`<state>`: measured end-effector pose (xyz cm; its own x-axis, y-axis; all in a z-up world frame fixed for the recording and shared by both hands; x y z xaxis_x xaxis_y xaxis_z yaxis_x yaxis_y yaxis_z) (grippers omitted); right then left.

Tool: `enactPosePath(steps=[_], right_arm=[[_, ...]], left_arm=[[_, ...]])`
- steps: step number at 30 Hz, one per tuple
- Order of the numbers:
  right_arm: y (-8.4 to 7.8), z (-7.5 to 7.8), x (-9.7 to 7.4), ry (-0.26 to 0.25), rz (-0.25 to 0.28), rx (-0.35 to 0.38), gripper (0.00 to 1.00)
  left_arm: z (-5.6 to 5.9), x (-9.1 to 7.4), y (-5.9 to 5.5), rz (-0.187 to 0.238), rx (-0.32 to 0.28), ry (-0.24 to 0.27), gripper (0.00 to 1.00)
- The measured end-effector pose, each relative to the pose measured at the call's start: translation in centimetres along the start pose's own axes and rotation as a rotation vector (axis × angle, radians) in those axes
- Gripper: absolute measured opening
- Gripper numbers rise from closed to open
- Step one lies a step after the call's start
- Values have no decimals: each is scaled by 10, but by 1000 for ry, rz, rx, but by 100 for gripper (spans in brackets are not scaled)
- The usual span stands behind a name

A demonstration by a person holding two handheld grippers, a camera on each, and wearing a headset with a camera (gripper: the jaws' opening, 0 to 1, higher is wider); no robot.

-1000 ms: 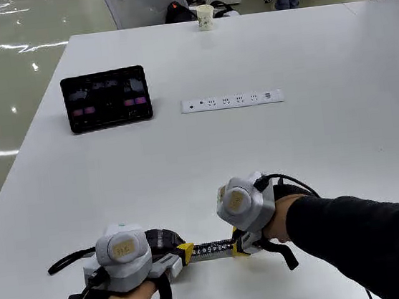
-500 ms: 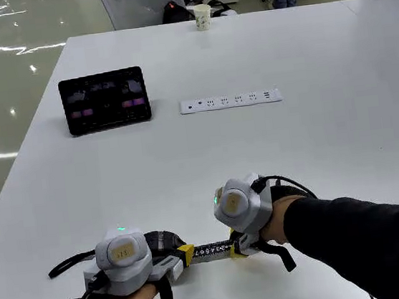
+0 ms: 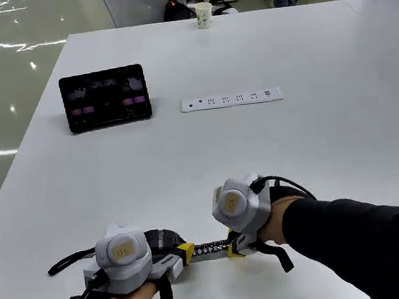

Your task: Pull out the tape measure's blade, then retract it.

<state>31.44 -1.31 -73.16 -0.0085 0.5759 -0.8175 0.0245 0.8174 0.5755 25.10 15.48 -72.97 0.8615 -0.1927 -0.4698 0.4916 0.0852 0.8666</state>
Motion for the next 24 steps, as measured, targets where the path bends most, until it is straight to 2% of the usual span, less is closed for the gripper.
enactPosePath(steps=[12, 17, 24], right_arm=[[5, -1, 3, 0, 9, -4, 11], [4, -1, 4, 0, 18, 5, 11], [6, -1, 5, 4, 27, 11, 11]], left_arm=[[0, 1, 0, 1, -3, -2, 62], [-1, 1, 1, -18, -2, -4, 62], [-1, 0, 1, -18, -11, -5, 62]])
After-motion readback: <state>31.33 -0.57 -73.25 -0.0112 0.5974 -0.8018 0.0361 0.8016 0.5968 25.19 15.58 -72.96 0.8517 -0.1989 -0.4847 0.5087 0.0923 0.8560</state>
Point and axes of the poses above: the centre of the closed fingertips' face, and the gripper's own axes: x roughly forward along the fingers, z roughly to its right, y roughly out of its top, the point moved 9 cm from there along -x, roughly backward along the fingers, and after that the axes turned 11 degrees about z, right-handed, at the moved point
